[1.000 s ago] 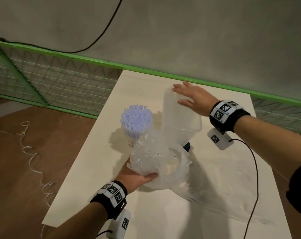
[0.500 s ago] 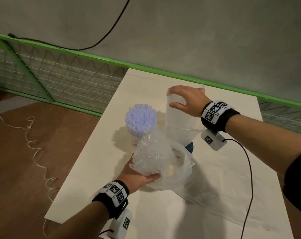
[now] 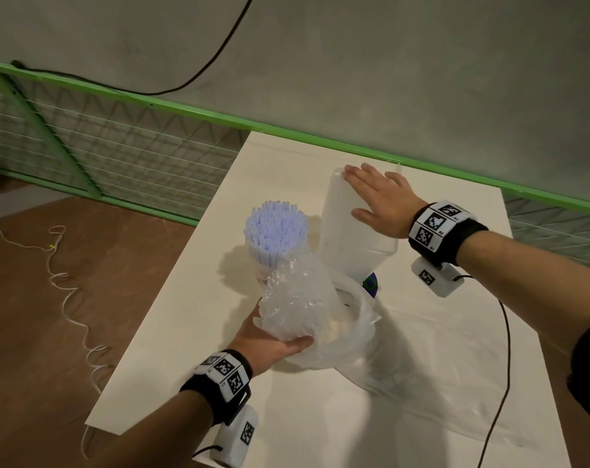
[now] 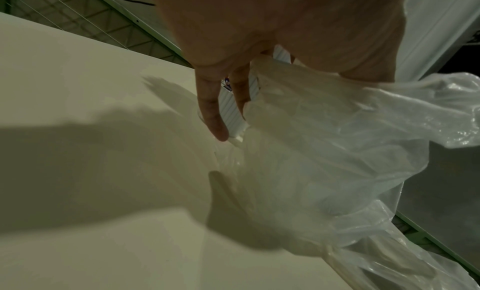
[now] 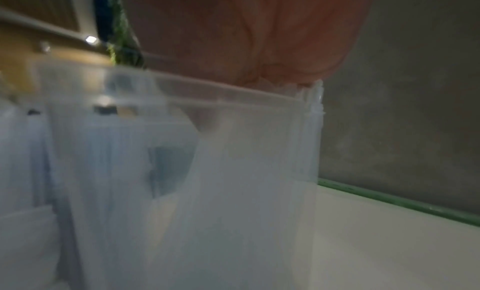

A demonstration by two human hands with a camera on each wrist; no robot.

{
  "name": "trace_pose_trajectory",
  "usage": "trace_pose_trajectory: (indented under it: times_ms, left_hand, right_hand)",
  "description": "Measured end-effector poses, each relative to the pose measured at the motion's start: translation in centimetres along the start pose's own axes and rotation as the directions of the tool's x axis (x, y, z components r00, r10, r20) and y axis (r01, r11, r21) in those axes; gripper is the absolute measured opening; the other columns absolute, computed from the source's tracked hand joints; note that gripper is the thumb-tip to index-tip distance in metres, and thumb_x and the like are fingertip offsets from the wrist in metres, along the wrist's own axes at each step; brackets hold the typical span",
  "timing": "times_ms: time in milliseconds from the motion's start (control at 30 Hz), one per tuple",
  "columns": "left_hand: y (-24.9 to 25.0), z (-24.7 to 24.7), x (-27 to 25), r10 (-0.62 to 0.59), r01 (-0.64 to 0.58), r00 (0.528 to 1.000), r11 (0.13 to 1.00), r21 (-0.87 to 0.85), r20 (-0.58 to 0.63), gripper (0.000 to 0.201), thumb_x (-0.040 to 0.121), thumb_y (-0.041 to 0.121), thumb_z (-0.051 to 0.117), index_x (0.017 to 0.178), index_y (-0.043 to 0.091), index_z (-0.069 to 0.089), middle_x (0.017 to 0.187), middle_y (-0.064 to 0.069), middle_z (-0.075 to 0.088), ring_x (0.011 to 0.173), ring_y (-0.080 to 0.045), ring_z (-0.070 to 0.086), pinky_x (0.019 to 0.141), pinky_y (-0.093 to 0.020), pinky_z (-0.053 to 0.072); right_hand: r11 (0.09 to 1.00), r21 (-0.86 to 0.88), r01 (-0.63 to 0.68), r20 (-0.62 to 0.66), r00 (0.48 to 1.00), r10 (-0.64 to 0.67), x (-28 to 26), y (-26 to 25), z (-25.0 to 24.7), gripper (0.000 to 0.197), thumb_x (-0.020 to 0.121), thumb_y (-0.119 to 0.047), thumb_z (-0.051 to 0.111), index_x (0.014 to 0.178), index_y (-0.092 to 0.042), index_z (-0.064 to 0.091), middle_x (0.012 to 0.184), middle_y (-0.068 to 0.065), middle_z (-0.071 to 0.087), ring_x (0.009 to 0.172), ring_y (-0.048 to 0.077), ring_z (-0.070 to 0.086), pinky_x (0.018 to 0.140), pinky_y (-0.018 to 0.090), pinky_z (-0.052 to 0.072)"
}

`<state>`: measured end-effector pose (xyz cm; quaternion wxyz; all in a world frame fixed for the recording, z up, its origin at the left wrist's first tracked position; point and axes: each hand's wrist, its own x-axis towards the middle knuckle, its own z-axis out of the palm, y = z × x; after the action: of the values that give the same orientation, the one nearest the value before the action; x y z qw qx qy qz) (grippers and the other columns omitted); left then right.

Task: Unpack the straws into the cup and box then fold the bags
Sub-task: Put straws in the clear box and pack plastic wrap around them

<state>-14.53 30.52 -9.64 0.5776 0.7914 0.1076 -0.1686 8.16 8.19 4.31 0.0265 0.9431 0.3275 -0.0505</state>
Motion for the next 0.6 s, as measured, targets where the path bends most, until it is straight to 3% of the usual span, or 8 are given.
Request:
trace_pose_trajectory:
  times_ms: [100, 167, 200, 267, 333, 400, 533, 600]
  left_hand:
    - [-0.1, 0.0, 0.1, 0.001, 0.0, 1.0, 1.0, 0.019, -0.006, 0.113, 0.037, 0.084, 0.079, 0.135, 0.035, 0.052, 0.126, 0.025, 0.063, 0.118, 0.011, 0.054, 0.103, -0.01, 0.038]
    - [0.0, 0.0, 0.1, 0.003, -0.003, 1.0, 1.0, 0.014, -0.011, 0.113, 0.037, 0.084, 0.079, 0.135, 0.034, 0.053, 0.126, 0.024, 0.063, 0.118, 0.009, 0.055, 0.106, -0.017, 0.039]
    - [0.1, 0.1, 0.0, 0.01, -0.01, 1.0, 1.0, 0.01, -0.008, 0.111, 0.039, 0.083, 0.08, 0.135, 0.035, 0.052, 0.126, 0.024, 0.063, 0.117, 0.011, 0.055, 0.106, -0.014, 0.038]
    - [0.5, 0.1, -0.2, 0.03, -0.03, 1.0, 0.999, 0.013, -0.007, 0.102, 0.045, 0.076, 0.082, 0.134, 0.036, 0.052, 0.125, 0.026, 0.062, 0.113, 0.021, 0.051, 0.095, 0.002, 0.034]
    - [0.7, 0.2, -0.3, 0.043, -0.043, 0.999, 0.999, 0.005, -0.019, 0.096, 0.049, 0.07, 0.082, 0.133, 0.035, 0.053, 0.122, 0.027, 0.063, 0.108, 0.025, 0.05, 0.085, 0.009, 0.032]
    - [0.9, 0.2, -0.4, 0.052, -0.053, 0.998, 0.998, -0.027, -0.028, 0.091, 0.049, 0.064, 0.084, 0.13, 0.032, 0.058, 0.115, 0.027, 0.066, 0.105, 0.023, 0.054, 0.081, 0.008, 0.034]
    - [0.8, 0.4, -0.5, 0.049, -0.053, 0.997, 0.996, -0.065, -0.058, 0.086, 0.048, 0.06, 0.086, 0.125, 0.028, 0.062, 0.112, 0.02, 0.07, 0.101, 0.02, 0.059, 0.079, 0.007, 0.037]
    - [0.8, 0.6, -0.5, 0.065, -0.068, 0.997, 0.996, -0.064, -0.044, 0.083, 0.05, 0.056, 0.085, 0.123, 0.025, 0.062, 0.111, 0.016, 0.071, 0.099, 0.016, 0.061, 0.078, 0.005, 0.04]
  right_hand:
    - [0.998, -0.057, -0.007, 0.048, 0.999, 0.01, -0.2, 0.1, -0.2, 0.068, 0.1, -0.054, 0.03, 0.156, -0.025, 0.004, 0.164, -0.009, -0.004, 0.151, 0.018, -0.005, 0.119, 0.051, 0.003]
    - [1.0, 0.005, -0.01, -0.041, 0.999, 0.01, -0.7, -0.4, -1.1, 0.065, 0.099, -0.056, 0.024, 0.155, -0.026, 0.013, 0.164, -0.009, 0.002, 0.151, 0.019, -0.004, 0.119, 0.052, 0.004]
    - [0.998, 0.07, 0.001, -0.146, 0.989, 0.009, -1.3, -1.0, -1.8, 0.06, 0.098, -0.052, 0.026, 0.152, -0.025, 0.023, 0.163, -0.008, 0.011, 0.151, 0.019, 0.004, 0.117, 0.05, 0.009]
    - [0.972, 0.214, 0.098, -0.38, 0.925, -0.01, -3.2, -2.8, -3.2, 0.045, 0.096, -0.033, 0.039, 0.139, -0.02, 0.045, 0.151, -0.002, 0.041, 0.14, 0.019, 0.033, 0.106, 0.04, 0.024]
    - [0.897, 0.365, 0.25, -0.491, 0.87, -0.043, -6.2, -5.0, -4.2, 0.037, 0.087, -0.011, 0.046, 0.122, -0.01, 0.058, 0.122, 0.004, 0.062, 0.11, 0.018, 0.057, 0.093, 0.029, 0.038]
    - [0.8, 0.515, 0.306, -0.442, 0.895, -0.057, -9.8, -7.3, -4.1, 0.04, 0.077, -0.008, 0.047, 0.115, -0.008, 0.06, 0.106, 0.002, 0.065, 0.094, 0.015, 0.061, 0.084, 0.025, 0.046]
    - [0.722, 0.655, 0.221, -0.248, 0.966, -0.071, -14.6, -11.0, -0.7, 0.057, 0.071, -0.021, 0.063, 0.127, -0.016, 0.05, 0.115, -0.004, 0.053, 0.106, 0.007, 0.053, 0.088, 0.016, 0.04]
    - [0.723, 0.664, 0.189, -0.258, 0.966, -0.015, -15.3, -12.9, 1.3, 0.064, 0.072, -0.026, 0.076, 0.129, -0.016, 0.048, 0.119, -0.007, 0.049, 0.109, -0.001, 0.047, 0.091, 0.01, 0.034]
